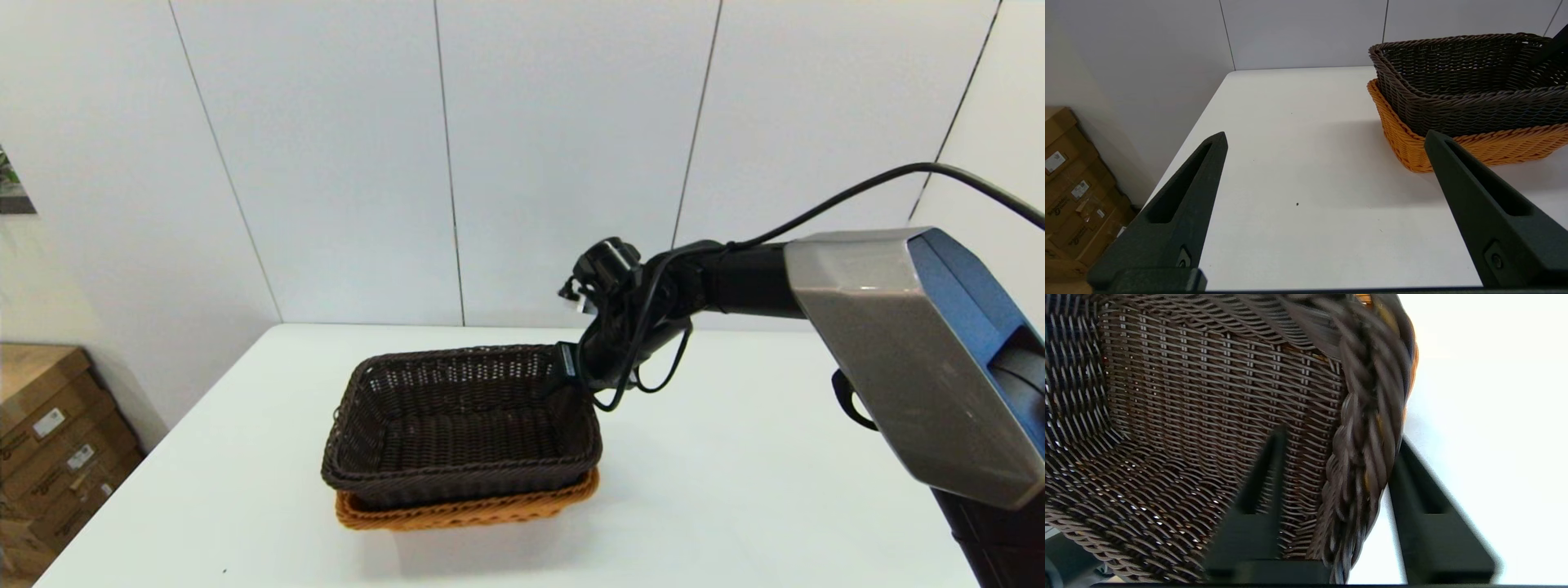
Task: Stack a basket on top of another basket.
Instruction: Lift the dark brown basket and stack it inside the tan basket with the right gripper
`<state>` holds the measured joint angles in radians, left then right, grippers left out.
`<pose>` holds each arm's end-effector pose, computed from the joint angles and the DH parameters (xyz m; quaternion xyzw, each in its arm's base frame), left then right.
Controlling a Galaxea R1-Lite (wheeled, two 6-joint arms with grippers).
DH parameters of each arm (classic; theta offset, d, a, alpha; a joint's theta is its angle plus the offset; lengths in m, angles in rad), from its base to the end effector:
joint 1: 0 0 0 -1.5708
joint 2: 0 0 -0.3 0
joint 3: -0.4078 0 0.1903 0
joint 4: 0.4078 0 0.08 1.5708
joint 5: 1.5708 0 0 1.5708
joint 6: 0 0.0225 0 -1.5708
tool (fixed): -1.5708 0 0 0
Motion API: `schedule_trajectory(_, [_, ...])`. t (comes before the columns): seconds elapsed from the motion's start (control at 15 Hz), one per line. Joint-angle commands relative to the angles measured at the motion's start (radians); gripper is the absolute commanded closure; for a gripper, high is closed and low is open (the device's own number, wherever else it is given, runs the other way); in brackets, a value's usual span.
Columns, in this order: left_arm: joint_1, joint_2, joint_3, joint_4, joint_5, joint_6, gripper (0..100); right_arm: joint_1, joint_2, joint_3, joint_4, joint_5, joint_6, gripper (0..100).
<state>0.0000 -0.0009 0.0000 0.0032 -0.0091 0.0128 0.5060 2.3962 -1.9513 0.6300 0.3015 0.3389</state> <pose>-0.0229 -0.0002 0.0751 0.0064 0.0011 -0.0046 1.0000 0.3982 0.2283 0.1072 0.0817 0.5589 0.2468 0.7874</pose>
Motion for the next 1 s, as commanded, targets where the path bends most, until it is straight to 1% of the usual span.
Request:
schedule_trajectory(0.07, [0.0, -0.001, 0.002, -0.002, 0.0, 0.0, 0, -0.001, 0.0, 0.0, 0.005, 0.001, 0.003, 0])
schedule_trajectory(0.27, [0.0, -0.001, 0.002, 0.0, 0.0, 0.0, 0, -0.018, -0.006, 0.0, 0.008, 0.001, 0.005, 0])
schedule_trajectory(0.6, [0.0, -0.001, 0.002, 0.0, 0.0, 0.0, 0, -0.083, -0.08, 0.0, 0.03, 0.001, 0.0, 0])
schedule_trajectory(0.73, [0.0, -0.001, 0.002, 0.0, 0.0, 0.0, 0, -0.107, -0.127, 0.002, 0.069, 0.001, 0.0, 0])
schedule_trajectory(0.8, [0.0, -0.001, 0.002, 0.0, 0.0, 0.0, 0, -0.115, -0.172, 0.003, 0.114, 0.001, 0.002, 0])
schedule_trajectory(1.0, [0.0, -0.001, 0.002, 0.0, 0.0, 0.001, 0, -0.119, -0.31, 0.012, 0.172, -0.004, 0.003, 0])
